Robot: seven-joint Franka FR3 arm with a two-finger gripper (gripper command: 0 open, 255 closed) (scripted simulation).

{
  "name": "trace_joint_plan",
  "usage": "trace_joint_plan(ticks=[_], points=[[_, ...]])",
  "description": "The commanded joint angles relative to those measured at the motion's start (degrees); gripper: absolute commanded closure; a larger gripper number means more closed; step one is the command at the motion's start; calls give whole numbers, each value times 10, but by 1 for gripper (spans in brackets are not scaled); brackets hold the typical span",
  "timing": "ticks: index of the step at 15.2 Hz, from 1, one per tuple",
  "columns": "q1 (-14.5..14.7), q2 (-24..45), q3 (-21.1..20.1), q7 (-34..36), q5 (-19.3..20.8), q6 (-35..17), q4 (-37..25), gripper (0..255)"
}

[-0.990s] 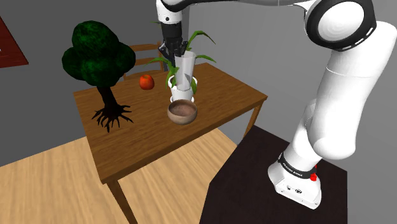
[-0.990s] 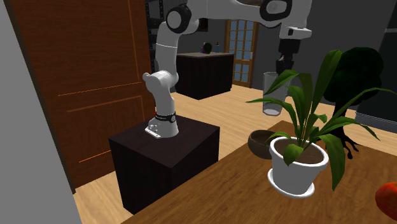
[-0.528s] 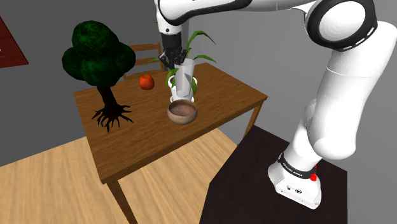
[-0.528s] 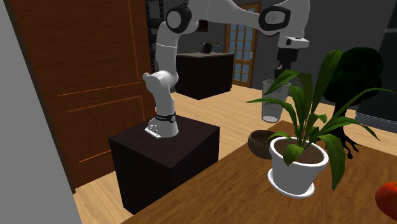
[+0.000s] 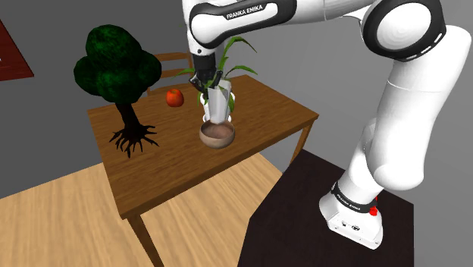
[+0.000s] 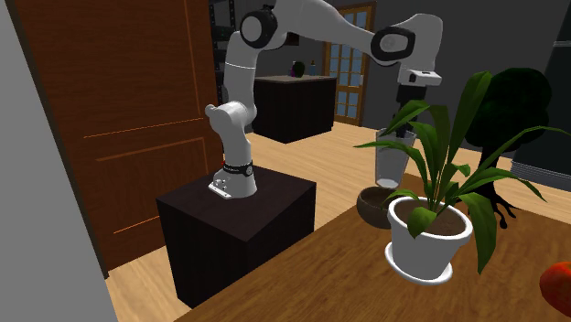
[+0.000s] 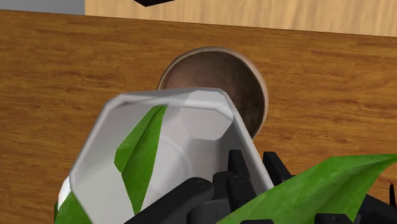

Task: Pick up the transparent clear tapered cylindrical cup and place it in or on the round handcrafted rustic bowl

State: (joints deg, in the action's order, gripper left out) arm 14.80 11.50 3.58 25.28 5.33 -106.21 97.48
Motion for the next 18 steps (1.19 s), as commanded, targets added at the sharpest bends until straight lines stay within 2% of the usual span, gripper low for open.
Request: trace_joint_plan(ticks=[1,7,15,16,18], points=[[0,2,0,1,0,-15,13,255],[-1,13,0,5,1,-59,46,255],[-1,13,0,5,1,-59,46,255],[-1,13,0,5,1,-59,46,0],[-1,13,0,5,1,-59,46,0]])
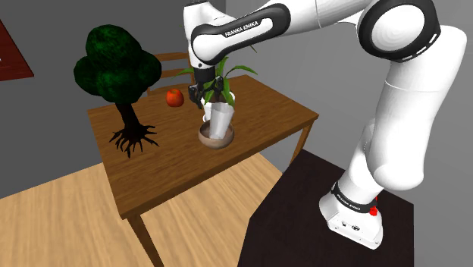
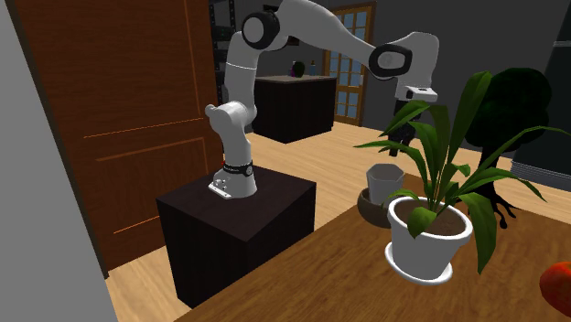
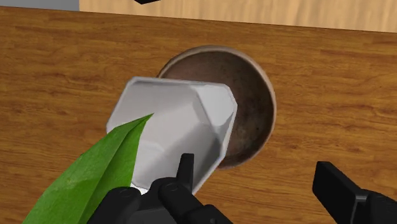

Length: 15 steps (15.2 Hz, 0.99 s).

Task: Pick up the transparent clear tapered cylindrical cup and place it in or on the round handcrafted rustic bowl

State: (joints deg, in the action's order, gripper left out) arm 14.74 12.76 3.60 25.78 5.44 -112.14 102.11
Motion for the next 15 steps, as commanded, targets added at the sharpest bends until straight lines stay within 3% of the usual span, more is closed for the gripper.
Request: trace_joint_plan(ticks=[1,3,7,15], points=[[0,0,0,0,0,0,0,0],[0,0,0,0,0,0,0,0],[3,-11,-2,-1,-1,70,-59,0],[3,-11,-2,-1,-1,70,-59,0]])
